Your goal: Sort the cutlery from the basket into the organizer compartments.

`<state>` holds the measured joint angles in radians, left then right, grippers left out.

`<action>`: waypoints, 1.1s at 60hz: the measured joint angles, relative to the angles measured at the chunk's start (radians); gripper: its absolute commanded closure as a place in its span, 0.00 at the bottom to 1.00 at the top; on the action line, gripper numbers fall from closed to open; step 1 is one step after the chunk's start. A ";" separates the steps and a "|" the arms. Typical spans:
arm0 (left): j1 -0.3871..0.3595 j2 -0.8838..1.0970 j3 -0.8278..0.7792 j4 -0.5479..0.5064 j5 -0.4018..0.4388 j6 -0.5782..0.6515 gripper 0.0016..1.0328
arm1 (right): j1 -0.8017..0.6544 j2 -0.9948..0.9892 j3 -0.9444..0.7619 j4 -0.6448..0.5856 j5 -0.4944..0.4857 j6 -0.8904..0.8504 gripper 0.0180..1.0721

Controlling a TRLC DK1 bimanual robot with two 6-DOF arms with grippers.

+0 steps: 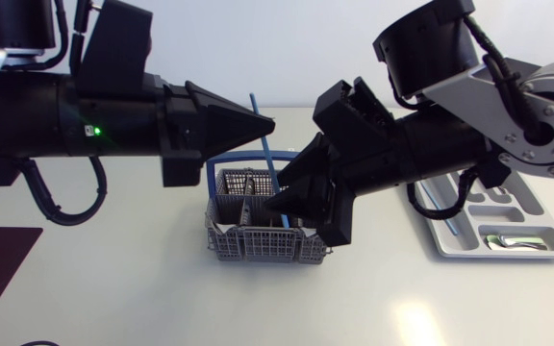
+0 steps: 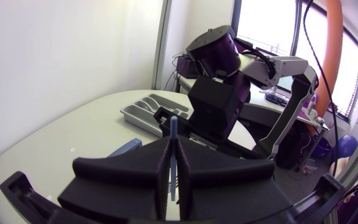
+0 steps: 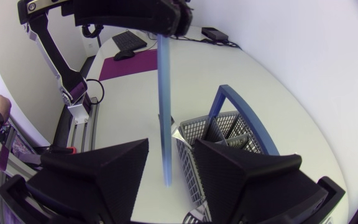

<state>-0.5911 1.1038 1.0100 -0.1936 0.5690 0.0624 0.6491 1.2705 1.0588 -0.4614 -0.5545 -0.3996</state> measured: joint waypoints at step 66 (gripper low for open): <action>-0.069 0.061 0.109 -0.034 -0.358 0.098 0.31 | -0.490 -0.130 0.001 -0.240 -0.051 -0.051 0.95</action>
<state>-0.6598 1.1645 1.1191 -0.2276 0.2108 0.1600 0.1593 1.1400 1.0595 -0.7010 -0.6052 -0.4503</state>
